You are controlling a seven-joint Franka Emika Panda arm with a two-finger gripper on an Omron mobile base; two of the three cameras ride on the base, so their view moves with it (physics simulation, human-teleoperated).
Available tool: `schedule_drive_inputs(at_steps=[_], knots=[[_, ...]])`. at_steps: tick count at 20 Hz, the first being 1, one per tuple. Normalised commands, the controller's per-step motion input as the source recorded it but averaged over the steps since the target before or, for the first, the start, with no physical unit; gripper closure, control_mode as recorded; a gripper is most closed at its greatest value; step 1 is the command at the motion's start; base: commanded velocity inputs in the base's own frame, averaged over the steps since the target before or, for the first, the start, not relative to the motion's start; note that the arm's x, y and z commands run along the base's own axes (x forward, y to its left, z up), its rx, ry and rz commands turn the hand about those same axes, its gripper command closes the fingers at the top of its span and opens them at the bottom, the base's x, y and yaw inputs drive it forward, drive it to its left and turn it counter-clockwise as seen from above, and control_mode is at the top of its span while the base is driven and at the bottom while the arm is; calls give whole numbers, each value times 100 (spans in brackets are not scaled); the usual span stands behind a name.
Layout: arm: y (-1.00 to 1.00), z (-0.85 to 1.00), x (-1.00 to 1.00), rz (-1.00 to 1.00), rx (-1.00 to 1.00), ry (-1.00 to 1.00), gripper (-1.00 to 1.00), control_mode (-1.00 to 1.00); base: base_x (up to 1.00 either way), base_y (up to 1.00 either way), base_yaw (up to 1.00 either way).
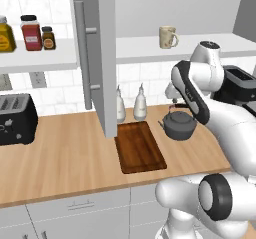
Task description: Pick the kettle from the counter and place it on the tray. Then pick the mug from the cabinet and place it on the tray. Then close the cabinet doors.
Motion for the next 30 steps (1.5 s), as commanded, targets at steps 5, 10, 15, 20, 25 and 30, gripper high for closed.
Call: schedule_drive_inputs(at_steps=[5, 10, 15, 20, 25, 30], knots=[[-28, -15, 0, 0, 0, 0, -100, -100, 0, 0, 0], [0, 0, 0, 0, 0, 0, -100, -100, 0, 0, 0], [-22, -23, 16, 11, -1, 1, -100, -100, 0, 0, 0], [-77, -40, 0, 47, -9, 0, -100, -100, 0, 0, 0], [-43, -23, 9, 45, -5, 0, -100, -100, 0, 0, 0], [0, 0, 45, 23, 0, 8, -100, -100, 0, 0, 0]])
